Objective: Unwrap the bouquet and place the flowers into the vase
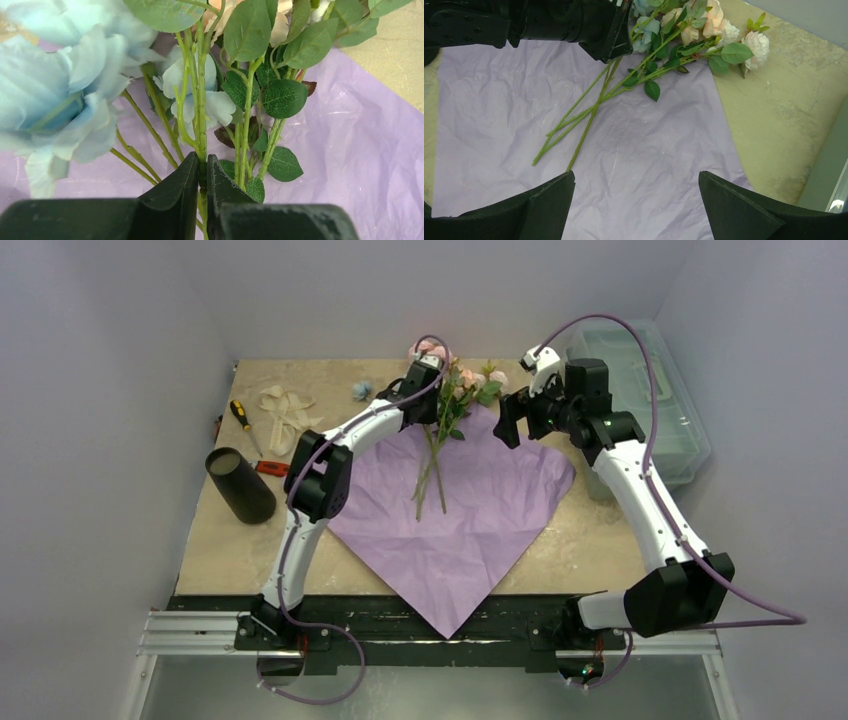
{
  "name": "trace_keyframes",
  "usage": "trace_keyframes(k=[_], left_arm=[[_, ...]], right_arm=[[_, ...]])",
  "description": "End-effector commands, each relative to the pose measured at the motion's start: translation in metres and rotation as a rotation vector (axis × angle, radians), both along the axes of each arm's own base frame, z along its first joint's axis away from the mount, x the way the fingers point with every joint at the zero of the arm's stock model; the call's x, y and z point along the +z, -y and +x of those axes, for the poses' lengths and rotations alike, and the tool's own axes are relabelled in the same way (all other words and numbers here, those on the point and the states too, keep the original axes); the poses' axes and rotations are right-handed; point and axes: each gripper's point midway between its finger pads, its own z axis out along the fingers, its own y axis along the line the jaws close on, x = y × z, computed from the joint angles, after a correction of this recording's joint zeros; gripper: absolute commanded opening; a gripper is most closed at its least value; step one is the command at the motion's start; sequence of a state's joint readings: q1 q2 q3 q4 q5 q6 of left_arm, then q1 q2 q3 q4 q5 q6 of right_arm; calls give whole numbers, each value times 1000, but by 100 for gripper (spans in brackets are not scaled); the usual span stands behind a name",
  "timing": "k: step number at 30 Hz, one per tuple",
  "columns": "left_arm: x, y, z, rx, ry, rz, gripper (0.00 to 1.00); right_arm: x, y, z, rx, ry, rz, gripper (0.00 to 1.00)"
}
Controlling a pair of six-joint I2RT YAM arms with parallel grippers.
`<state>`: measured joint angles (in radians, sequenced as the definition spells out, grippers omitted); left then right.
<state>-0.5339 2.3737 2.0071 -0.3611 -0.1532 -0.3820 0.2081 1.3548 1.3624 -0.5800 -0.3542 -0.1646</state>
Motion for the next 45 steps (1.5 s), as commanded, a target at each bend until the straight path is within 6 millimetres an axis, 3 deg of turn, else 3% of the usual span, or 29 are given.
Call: trace_keyframes(k=[1,5,9,11,13,19,24,28,33,37,40,44,45], left_arm=[[88,-1,19,49,146,-119,0],[110,-2,15,57,164,-158,0],[121,-3,11,56,172,-179,8],[122,-7,11,56,171,-183,0],[133,-9,11,48,195,-223,0],[240,1,-12,-100,446,-466,0],[307,-4,-43,-179,597,-579,0],[352,4,-85,-340,691,-698,0],[384,7,-114,-430,723,-803,0],[405,7,-135,-485,732,-857,0],[411,6,-147,-512,728,-866,0],[416,-1,-156,-502,723,-873,0],[417,-3,-157,-486,714,-879,0]], right_arm=[[8,-2,4,8,15,11,98],[7,-5,4,23,9,19,98],[5,-10,4,45,-6,35,98],[3,-12,4,51,-13,40,98],[3,-13,5,58,-16,45,98],[11,-30,1,141,-16,114,97],[46,-66,0,221,-2,365,94],[84,-98,8,275,56,544,94],[125,-138,12,356,99,635,94],[140,-156,8,388,116,680,90],[149,-163,5,409,110,714,82],[153,-170,0,428,114,723,52],[153,-170,0,429,115,723,39]])
